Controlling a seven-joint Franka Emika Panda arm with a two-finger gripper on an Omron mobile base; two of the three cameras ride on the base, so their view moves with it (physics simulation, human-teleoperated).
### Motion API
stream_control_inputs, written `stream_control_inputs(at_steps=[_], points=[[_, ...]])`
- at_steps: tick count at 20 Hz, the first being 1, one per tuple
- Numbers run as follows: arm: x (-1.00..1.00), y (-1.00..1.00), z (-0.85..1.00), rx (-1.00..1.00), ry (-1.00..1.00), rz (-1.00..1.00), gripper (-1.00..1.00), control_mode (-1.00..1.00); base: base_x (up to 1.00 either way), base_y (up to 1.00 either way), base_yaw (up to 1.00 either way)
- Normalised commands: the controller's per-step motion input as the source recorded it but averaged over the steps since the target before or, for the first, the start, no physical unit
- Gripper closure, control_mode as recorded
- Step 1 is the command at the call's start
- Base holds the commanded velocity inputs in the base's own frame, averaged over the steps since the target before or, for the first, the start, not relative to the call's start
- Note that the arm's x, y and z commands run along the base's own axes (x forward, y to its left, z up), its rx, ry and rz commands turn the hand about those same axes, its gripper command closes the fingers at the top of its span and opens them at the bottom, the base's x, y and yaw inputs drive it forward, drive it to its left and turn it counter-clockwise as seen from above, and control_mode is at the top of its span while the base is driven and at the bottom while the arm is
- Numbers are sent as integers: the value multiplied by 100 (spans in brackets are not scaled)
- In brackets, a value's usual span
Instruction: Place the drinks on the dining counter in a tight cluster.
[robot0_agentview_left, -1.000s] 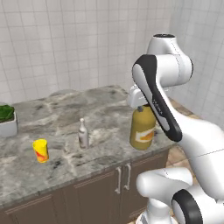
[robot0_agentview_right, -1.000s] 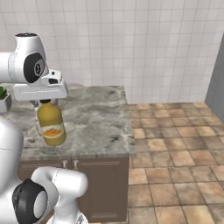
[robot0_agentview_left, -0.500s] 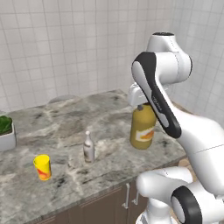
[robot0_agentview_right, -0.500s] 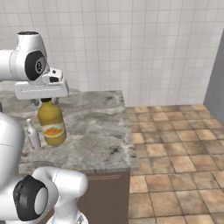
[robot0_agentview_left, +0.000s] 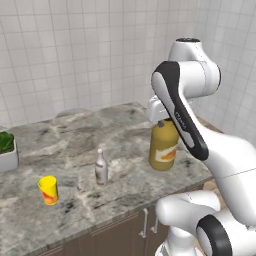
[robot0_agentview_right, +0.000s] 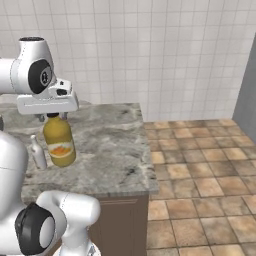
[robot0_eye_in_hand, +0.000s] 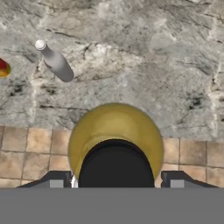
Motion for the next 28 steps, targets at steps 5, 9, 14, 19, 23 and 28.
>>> stream_control_inputs(at_steps=[5, 9, 14, 19, 23, 28], points=[[26, 13, -5, 0, 0, 8, 100, -100, 0, 0, 0], [56, 43, -14, 1, 0, 32, 100, -100, 0, 0, 0], [28, 21, -17, 0, 4, 32, 100, -100, 0, 0, 0], [5, 11, -35, 0, 4, 23, 100, -100, 0, 0, 0], [4, 15, -31, 0, 0, 25, 100, -100, 0, 0, 0], [29, 11, -22, 0, 0, 12, 100, -100, 0, 0, 0]])
